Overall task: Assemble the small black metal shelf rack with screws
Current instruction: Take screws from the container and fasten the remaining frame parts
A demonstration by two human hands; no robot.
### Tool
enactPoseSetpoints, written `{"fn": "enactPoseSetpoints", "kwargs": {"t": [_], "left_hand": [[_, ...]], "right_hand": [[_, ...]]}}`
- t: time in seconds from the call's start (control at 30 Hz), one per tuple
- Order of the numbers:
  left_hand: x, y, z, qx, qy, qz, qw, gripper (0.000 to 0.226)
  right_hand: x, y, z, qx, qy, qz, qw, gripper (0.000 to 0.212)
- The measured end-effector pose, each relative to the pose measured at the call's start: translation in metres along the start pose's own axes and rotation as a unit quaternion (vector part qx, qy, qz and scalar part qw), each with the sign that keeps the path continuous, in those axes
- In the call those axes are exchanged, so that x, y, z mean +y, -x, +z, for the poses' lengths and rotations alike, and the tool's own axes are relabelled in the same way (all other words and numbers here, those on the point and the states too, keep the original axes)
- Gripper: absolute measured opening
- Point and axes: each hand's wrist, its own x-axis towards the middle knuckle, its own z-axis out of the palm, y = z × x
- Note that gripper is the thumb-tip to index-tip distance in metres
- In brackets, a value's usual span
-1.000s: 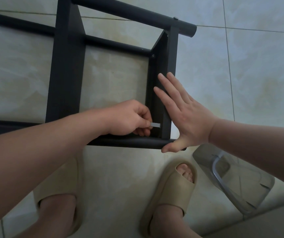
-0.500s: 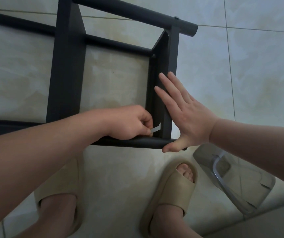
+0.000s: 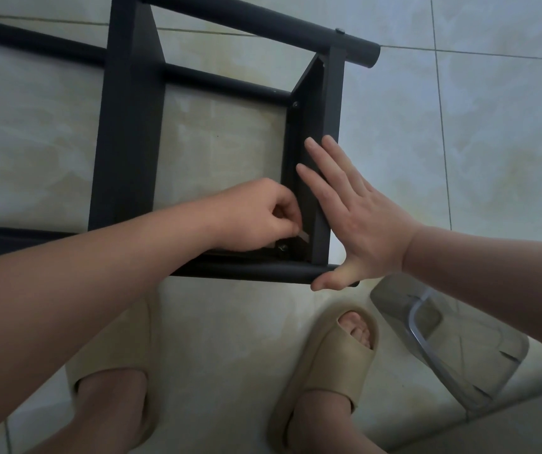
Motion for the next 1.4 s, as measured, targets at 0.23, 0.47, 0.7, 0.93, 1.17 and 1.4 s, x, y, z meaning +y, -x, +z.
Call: {"fn": "enactPoseSetpoints", "kwargs": {"t": [0.23,0.47,0.7,0.93,1.17,1.4], "left_hand": [[0.0,-0.001,0.009,-0.056,0.377,-0.142,0.914,0.008],[-0.005,-0.006,0.017,0.003,0.321,-0.119,0.94,0.008],[-0.001,-0.008,0.017,0.024,0.337,-0.095,0.936,0.011],[-0.004,-0.005,0.015,0.01,0.325,-0.111,0.939,0.009],[-0.002,-0.005,0.014,0.011,0.322,-0.12,0.939,0.009],[-0.001,-0.004,0.013,0.001,0.334,-0.132,0.933,0.009]], "right_hand": [[0.0,0.0,0.001,0.0,-0.001,-0.002,1.0,0.136],[0.001,0.0,0.002,0.005,0.001,-0.007,1.0,0.136],[0.0,-0.001,0.001,0.003,0.0,-0.006,1.0,0.136],[0.0,-0.001,0.0,0.005,-0.002,-0.005,1.0,0.135],[-0.001,-0.001,0.0,0.003,-0.003,-0.003,1.0,0.136],[0.0,0.0,0.0,0.005,0.001,-0.003,1.0,0.136]]}}
